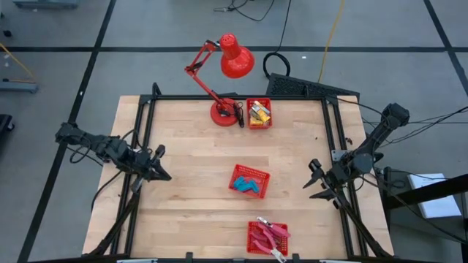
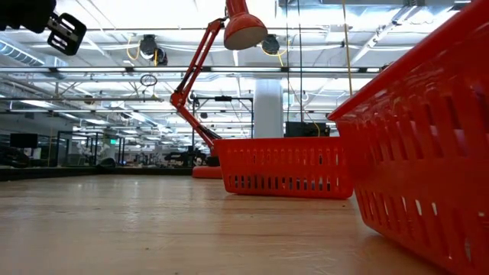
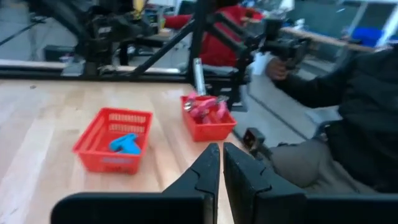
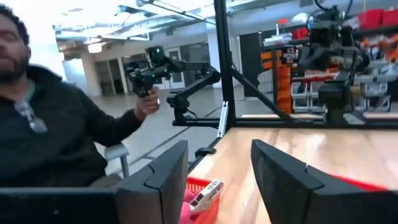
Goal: Pick & Place School Supplies
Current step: Return to Home Position
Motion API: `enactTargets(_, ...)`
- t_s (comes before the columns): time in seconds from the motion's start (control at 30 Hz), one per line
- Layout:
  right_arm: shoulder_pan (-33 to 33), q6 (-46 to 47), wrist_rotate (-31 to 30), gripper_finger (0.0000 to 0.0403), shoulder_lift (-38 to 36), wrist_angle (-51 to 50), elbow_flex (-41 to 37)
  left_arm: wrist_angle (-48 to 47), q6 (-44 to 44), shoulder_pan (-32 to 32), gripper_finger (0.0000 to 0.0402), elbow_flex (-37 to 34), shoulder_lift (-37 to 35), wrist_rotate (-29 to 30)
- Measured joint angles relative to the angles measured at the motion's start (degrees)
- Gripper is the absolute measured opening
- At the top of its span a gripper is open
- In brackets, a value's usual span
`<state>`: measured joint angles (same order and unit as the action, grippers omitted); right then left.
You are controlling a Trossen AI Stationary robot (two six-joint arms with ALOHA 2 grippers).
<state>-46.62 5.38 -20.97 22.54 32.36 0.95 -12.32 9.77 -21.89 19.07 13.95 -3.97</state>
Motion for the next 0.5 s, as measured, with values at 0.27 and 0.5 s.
enactTargets(0.27, 0.03, 9.05, 10.01, 0.0166, -0.03, -2.84, -0.07, 5.15, 0.79, 5.37, 0.0021, -7.12, -3.22, -5.25)
enactTargets(0.5, 0.06, 7.01, 17.92, 0.0166, -2.05, -1.56, -0.09, 6.54, 1.11, 14.51, 0.0021, -11.83, -6.45, -13.33)
